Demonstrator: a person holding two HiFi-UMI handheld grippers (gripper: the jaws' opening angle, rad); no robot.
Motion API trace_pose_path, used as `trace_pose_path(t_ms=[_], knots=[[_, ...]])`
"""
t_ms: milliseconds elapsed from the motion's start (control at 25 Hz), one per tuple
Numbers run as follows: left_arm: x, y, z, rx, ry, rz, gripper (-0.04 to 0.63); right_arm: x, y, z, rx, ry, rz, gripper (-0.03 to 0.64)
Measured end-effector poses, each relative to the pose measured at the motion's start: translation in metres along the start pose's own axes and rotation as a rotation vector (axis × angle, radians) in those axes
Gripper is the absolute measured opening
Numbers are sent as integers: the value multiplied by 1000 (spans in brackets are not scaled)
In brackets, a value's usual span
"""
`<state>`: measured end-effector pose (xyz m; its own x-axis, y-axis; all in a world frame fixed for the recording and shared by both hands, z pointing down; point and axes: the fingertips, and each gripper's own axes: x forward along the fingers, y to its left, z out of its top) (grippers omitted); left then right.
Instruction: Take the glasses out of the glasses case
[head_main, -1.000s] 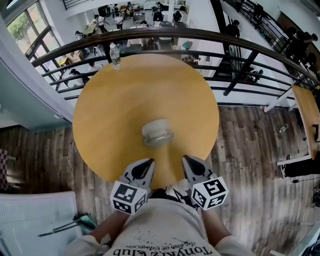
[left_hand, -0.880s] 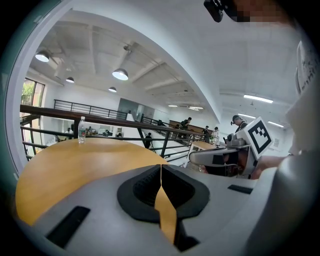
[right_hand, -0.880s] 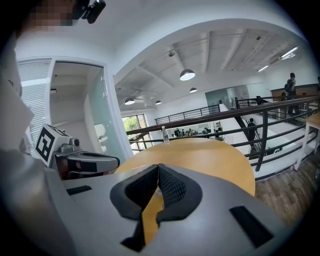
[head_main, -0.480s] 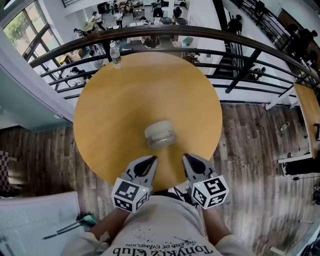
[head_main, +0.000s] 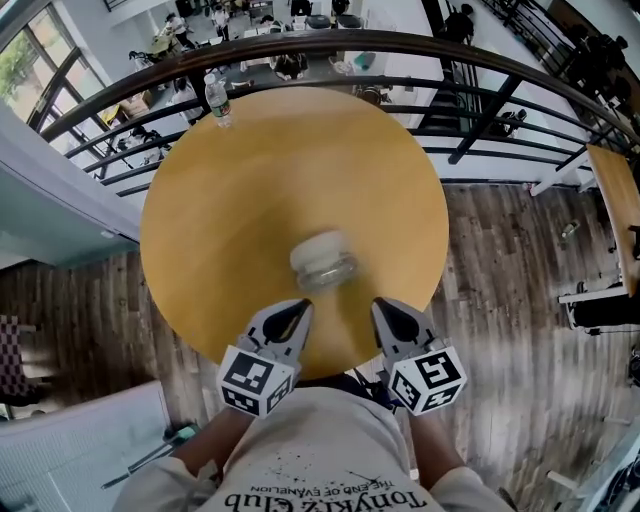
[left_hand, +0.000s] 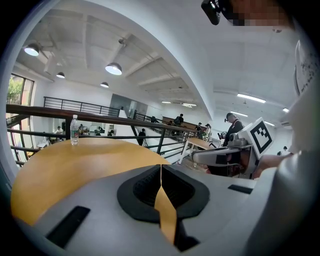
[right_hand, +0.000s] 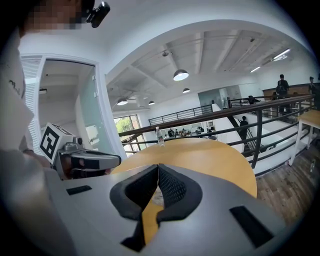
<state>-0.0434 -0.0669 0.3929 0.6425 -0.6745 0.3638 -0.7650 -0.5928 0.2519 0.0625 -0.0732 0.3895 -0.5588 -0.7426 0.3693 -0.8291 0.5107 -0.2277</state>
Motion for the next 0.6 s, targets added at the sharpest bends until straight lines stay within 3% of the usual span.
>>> trace_pose_path(t_ms=[480, 600], knots=[[36, 19, -23, 93, 84, -89, 26, 35, -13, -26, 13, 62, 15, 25], [43, 31, -34, 87, 113, -92, 26, 44, -15, -33, 17, 79, 17, 25]])
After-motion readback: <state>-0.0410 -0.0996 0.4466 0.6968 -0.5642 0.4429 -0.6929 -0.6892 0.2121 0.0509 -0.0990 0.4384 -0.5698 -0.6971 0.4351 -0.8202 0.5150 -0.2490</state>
